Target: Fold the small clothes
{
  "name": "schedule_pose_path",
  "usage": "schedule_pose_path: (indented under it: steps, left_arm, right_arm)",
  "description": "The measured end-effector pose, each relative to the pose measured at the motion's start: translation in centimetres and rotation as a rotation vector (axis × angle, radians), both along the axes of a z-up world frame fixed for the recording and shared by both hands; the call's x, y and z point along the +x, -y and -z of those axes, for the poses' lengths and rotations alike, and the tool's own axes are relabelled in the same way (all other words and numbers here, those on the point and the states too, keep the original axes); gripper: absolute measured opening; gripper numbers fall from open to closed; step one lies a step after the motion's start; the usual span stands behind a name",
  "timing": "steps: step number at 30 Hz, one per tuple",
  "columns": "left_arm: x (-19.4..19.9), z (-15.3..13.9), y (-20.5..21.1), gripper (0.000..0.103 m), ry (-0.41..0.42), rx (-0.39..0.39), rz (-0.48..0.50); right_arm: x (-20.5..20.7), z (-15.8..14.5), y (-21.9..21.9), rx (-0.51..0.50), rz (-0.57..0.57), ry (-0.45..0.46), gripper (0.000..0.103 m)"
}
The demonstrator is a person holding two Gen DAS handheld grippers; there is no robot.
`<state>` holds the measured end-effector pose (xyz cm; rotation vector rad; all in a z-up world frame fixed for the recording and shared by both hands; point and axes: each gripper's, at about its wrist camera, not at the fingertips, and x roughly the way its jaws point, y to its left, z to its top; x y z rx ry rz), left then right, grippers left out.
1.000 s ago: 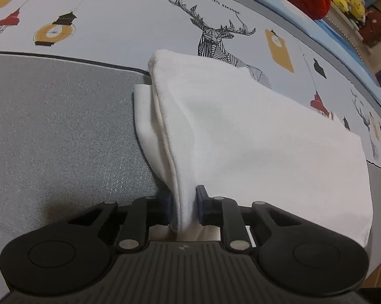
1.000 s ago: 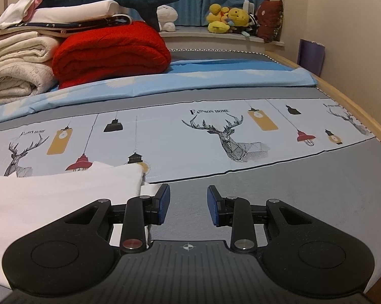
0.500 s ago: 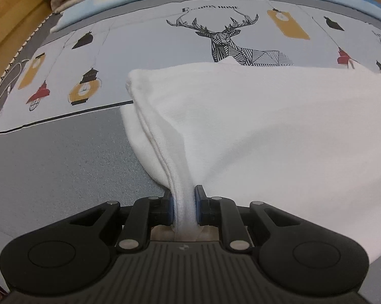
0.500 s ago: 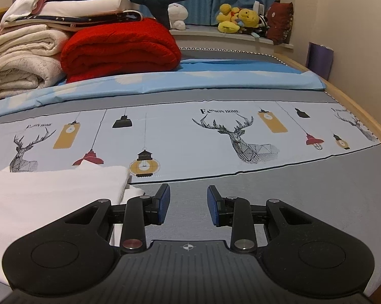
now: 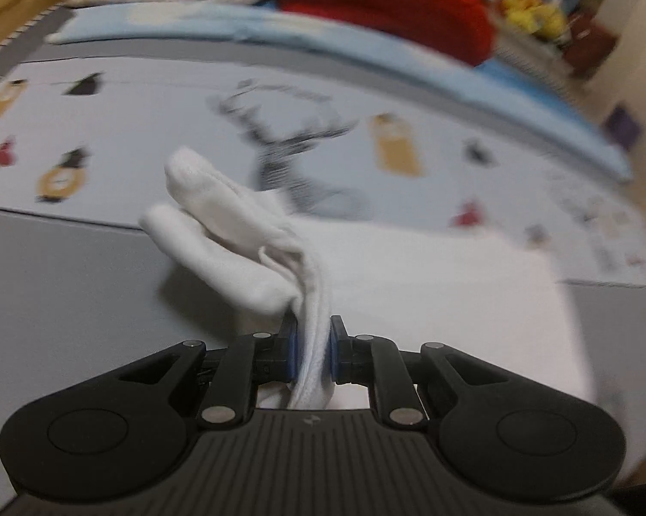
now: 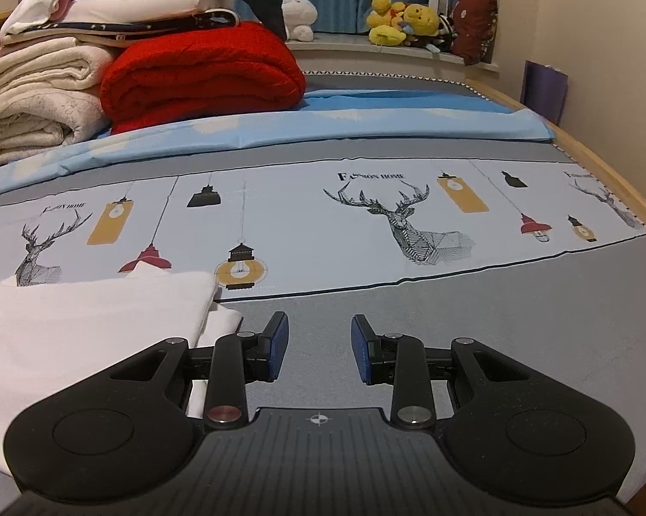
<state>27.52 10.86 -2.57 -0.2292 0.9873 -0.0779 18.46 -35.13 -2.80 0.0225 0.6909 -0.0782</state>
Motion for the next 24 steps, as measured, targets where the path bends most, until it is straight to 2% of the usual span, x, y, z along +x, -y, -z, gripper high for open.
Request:
schedule_pose_path:
  steps: [7, 9, 10, 12, 14, 15, 18, 22, 24]
  left_arm:
    - [0.5, -2.9, 7.6, 0.015, 0.038, -0.257, 0.118]
    - [0.5, -3.0, 9.8, 0.021, 0.042, -0.38, 0.13]
    - [0.7, -3.1, 11.2, 0.023, 0.043, -0.471, 0.173]
    - [0.7, -3.9, 12.9, 0.045, 0.078, -0.564, 0.258]
    - [0.2, -5.0, 13.1, 0.047, 0.155, -0.507, 0.254]
    - [0.2, -5.1, 12.9, 0.047, 0.158, -0.472, 0.245]
    - [0.4, -3.7, 11.2, 0.046, 0.079, -0.384, 0.181]
    - [0.2, -1.1, 10.1, 0.046, -0.058, -0.148, 0.145]
    - [-0.1, -0.3, 9.3, 0.046, -0.114, -0.039, 0.152]
  right_arm:
    - [0.2, -0.1, 0.3, 0.02, 0.004, -0.006, 0.034]
    - [0.3, -0.1, 0.2, 0.035, 0.014, -0.008, 0.034]
    - [0.3, -0.1, 0.1, 0.041, 0.016, -0.008, 0.034]
    - [0.3, -0.1, -0.2, 0.053, 0.018, -0.007, 0.034]
    - [0.3, -0.1, -0.6, 0.063, 0.011, -0.008, 0.034]
    - [0.3, -0.1, -0.8, 0.066, 0.003, -0.008, 0.034]
    - [0.4, -0.2, -1.5, 0.085, -0.031, -0.004, 0.034]
    - [1.2, 0.1, -3.1, 0.154, -0.098, -0.028, 0.034]
    - [1.9, 0.7, -4.2, 0.239, -0.157, -0.077, 0.034]
